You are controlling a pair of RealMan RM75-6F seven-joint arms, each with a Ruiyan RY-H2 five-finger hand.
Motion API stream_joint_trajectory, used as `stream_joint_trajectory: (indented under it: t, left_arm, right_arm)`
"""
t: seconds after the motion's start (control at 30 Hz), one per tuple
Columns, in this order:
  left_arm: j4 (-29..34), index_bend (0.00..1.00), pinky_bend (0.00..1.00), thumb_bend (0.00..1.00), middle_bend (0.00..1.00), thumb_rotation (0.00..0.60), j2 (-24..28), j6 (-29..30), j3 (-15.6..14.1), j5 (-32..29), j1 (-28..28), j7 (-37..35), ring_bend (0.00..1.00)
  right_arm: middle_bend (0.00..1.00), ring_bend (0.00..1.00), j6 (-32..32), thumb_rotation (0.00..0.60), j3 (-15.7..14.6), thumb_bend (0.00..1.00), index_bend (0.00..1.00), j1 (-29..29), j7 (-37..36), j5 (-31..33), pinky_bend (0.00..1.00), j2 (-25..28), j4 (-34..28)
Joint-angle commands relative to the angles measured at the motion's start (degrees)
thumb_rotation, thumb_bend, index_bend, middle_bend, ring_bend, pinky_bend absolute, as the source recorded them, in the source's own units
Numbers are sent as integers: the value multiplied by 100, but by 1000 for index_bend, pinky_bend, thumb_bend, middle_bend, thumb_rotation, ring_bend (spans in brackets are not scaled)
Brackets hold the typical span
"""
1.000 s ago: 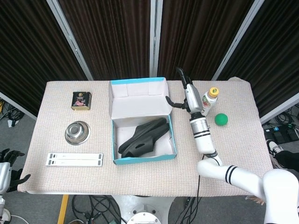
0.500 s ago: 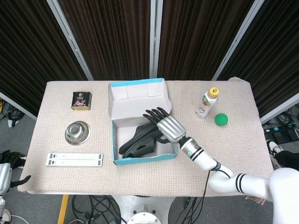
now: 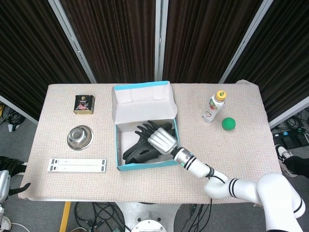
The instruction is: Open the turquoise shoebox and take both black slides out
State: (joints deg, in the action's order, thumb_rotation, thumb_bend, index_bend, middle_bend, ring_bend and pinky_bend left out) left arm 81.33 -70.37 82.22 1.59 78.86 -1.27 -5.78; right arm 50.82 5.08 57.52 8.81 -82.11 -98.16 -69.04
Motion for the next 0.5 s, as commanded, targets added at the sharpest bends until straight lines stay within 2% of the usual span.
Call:
stream_joint_trajectory:
  t: [0.03,0.13,0.23,0.33,0.5]
  left_arm:
    - [-26,310,134,16,244,600,-10,-11,-5,-8,-10,-27,106]
    - [-59,310,134,16,245,600,-25,-35,-8,-24,-16,-64,106]
    - [-99,310,134,16,245,600,-45,-65,-9,-29,-12,-97,106]
    - [-130,310,134,16,245,600,-61,-93,-6,-34,-4,-122,106]
    - [-170,310,134,16,245,600,-79,-126,0,-18,19,-154,106]
  right_arm:
    - [58,0,89,600,16,143,92,100,-48,-256,0,-306,343]
    - [181,0,267,600,-9,312,308,108,-276,-472,0,-474,593]
    - [312,1,535,600,-46,425,513,98,-552,-722,0,-622,868]
    - [417,50,898,600,-35,495,631,56,-819,-923,0,-753,1140]
    - [501,130,1400,600,93,536,710,-12,-1140,-1063,0,-880,1427]
